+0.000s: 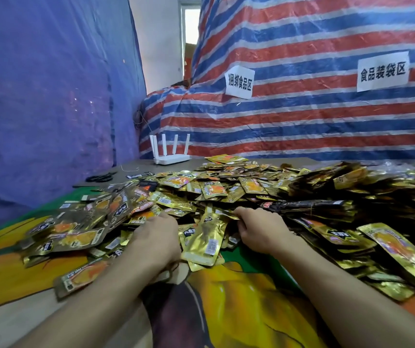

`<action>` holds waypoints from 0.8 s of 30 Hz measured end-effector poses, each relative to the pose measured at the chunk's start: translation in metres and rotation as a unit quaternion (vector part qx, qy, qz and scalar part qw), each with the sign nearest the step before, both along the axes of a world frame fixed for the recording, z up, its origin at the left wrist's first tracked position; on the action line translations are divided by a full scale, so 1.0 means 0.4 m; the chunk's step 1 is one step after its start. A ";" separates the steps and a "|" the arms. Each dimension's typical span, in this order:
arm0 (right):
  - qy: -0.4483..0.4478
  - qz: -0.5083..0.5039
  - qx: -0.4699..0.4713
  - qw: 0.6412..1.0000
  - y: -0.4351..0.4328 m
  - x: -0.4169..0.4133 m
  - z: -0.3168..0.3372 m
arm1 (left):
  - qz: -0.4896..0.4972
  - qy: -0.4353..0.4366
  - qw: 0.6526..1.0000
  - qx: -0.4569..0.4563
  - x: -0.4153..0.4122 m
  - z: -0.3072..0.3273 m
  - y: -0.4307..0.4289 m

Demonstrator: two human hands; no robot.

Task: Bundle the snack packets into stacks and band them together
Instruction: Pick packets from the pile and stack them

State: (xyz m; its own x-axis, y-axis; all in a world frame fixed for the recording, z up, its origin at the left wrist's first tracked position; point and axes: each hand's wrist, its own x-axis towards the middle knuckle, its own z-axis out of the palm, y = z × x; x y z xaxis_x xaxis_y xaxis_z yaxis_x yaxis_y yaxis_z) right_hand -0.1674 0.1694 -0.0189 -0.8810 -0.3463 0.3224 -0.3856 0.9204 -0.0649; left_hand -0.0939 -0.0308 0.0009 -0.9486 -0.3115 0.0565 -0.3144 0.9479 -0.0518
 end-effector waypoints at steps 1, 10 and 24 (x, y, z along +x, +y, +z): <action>0.009 0.005 -0.008 1.000 -0.002 0.002 -0.001 | -0.003 0.004 1.000 -0.012 0.000 -0.010 0.000; -0.009 0.035 -0.032 0.999 -0.006 0.024 0.004 | -0.035 0.052 0.998 -0.002 0.014 -0.032 -0.006; -0.025 0.019 -0.181 0.983 -0.015 0.023 0.018 | -0.079 0.270 0.927 0.246 -0.014 0.055 -0.061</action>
State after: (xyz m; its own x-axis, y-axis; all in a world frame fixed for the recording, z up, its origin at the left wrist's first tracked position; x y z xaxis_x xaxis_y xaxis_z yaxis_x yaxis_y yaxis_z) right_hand -0.1580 0.1633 -0.0115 -0.8874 -0.2499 0.3873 -0.4071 0.8189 -0.4045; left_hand -0.0993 -0.0551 0.0228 -0.8591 -0.2857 0.4247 -0.0239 0.8512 0.5243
